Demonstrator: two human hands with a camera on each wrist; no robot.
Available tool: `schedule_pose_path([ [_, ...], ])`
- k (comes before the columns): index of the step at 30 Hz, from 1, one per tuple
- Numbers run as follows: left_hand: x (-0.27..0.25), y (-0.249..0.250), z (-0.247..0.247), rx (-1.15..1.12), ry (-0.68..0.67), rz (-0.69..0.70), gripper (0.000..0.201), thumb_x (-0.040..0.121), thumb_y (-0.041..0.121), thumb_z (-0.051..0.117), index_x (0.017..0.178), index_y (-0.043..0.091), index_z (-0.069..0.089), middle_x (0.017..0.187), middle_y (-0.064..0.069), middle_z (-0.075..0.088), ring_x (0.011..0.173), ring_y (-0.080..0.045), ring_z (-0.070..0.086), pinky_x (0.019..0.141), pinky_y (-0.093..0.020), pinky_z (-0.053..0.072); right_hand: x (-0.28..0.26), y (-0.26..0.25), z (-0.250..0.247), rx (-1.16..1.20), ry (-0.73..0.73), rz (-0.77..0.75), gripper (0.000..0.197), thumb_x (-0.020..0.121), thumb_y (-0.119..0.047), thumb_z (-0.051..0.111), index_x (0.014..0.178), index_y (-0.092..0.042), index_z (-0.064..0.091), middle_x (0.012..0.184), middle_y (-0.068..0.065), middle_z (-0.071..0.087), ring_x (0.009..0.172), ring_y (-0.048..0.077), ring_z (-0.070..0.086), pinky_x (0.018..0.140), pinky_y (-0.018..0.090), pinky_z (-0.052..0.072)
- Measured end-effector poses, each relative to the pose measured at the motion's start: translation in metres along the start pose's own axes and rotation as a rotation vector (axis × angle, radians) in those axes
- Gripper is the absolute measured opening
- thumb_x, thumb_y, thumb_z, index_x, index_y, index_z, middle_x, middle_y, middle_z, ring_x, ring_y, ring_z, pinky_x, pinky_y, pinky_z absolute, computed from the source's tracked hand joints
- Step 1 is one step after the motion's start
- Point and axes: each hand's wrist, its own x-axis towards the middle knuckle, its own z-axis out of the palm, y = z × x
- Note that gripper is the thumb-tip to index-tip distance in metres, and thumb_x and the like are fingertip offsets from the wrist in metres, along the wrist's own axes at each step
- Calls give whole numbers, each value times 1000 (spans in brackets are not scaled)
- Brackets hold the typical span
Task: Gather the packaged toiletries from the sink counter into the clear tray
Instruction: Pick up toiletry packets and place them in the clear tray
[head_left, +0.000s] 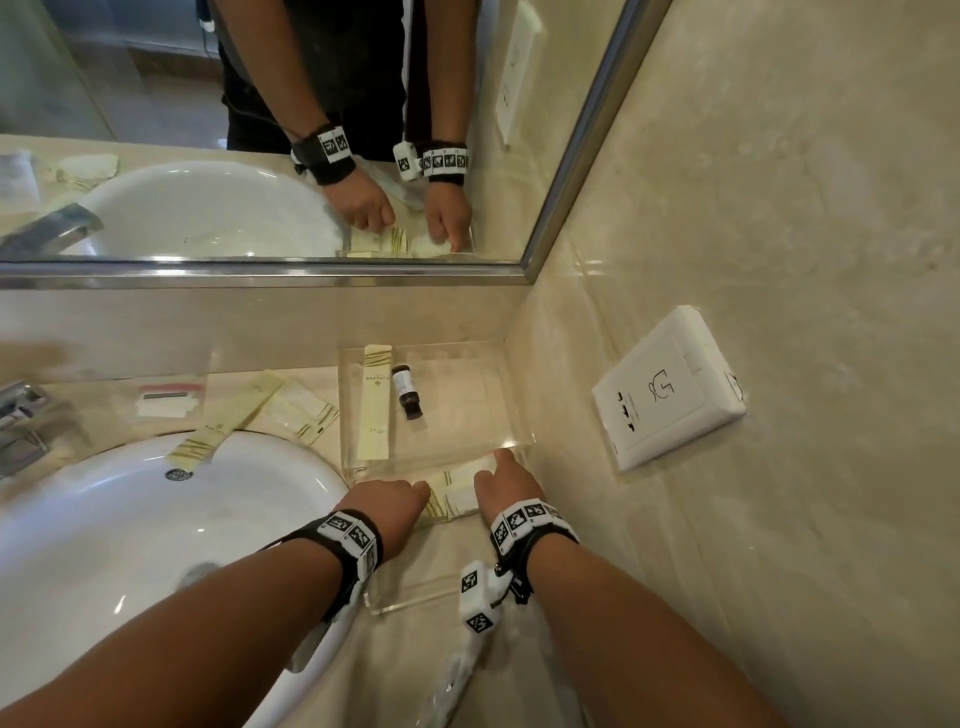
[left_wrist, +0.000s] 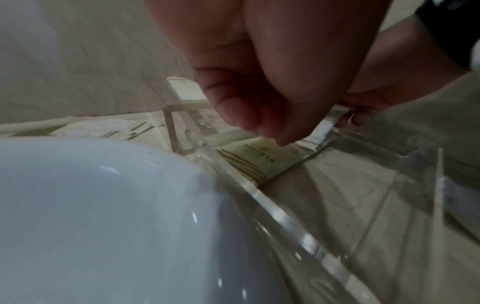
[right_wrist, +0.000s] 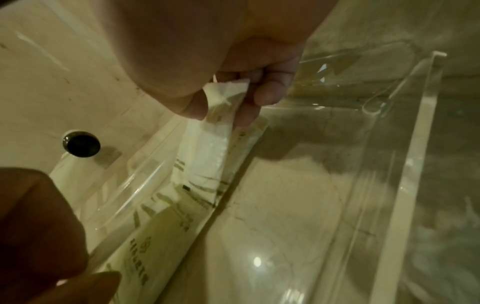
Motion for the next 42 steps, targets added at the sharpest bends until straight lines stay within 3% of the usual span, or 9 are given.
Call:
schedule_pose_path([
  [2, 1, 0, 3, -16, -13, -4, 23, 92, 16, 45, 115, 13, 46, 106, -10, 61, 94, -33, 63, 71, -37, 46, 0, 2, 3, -27, 45, -16, 53, 95, -30, 42, 148, -22, 38, 135, 8, 59, 107, 26, 60, 88, 35, 48],
  [5, 2, 0, 7, -9, -28, -8, 22, 92, 18, 46, 113, 13, 49, 108, -9, 60, 94, -32, 63, 73, -37, 48, -1, 7, 9, -64, 73, -20, 60, 95, -33, 45, 153, -20, 33, 155, 6, 40, 135, 26, 47, 108, 40, 43],
  [9, 3, 2, 9, 29, -4, -1, 25, 90, 17, 51, 115, 15, 51, 110, -8, 56, 97, -29, 59, 72, -38, 49, -5, 11, 17, -167, 156, -73, 67, 93, -33, 54, 154, -18, 31, 158, 6, 30, 142, 26, 35, 115, 39, 35],
  [14, 2, 4, 10, 37, 9, 9, 32, 87, 9, 50, 119, 14, 49, 116, -10, 51, 105, -30, 50, 76, -40, 50, -17, 17, 29, -230, 284, -207, 58, 81, -30, 70, 134, -28, 46, 148, 0, 33, 134, 22, 36, 111, 36, 38],
  [18, 2, 3, 10, 30, 2, -7, 37, 86, 4, 53, 121, 13, 47, 118, -11, 49, 107, -31, 48, 79, -41, 50, -19, 21, 31, -309, 238, -245, 45, 81, -29, 70, 122, -24, 52, 149, 2, 31, 135, 24, 35, 112, 33, 37],
  [24, 3, 3, 12, -9, -31, -16, 41, 85, 2, 52, 124, 11, 44, 118, -12, 48, 104, -31, 52, 81, -42, 52, -24, 22, 38, -381, 123, -213, 51, 84, -20, 72, 129, -28, 50, 159, 1, 18, 138, 26, 33, 106, 38, 43],
  [29, 3, 0, 12, -23, -34, -13, 39, 85, 0, 52, 121, 11, 44, 115, -12, 49, 101, -31, 54, 83, -43, 52, -17, 19, 34, -377, 170, -233, 47, 86, -21, 71, 128, -30, 52, 156, 2, 26, 133, 26, 39, 105, 33, 44],
  [34, 3, 0, 11, -1, 0, 0, 36, 86, -1, 48, 120, 10, 46, 117, -13, 48, 105, -31, 49, 79, -40, 49, -19, 14, 38, -354, 183, -205, 42, 90, -29, 67, 128, -31, 50, 155, 2, 25, 136, 25, 35, 103, 36, 44],
  [42, 4, -1, 14, 10, 49, 29, 35, 85, 2, 50, 119, 12, 47, 117, -10, 47, 106, -30, 46, 78, -39, 51, -17, 13, 38, -321, 162, -185, 43, 89, -25, 66, 128, -30, 50, 158, 3, 23, 141, 24, 31, 105, 34, 41],
])
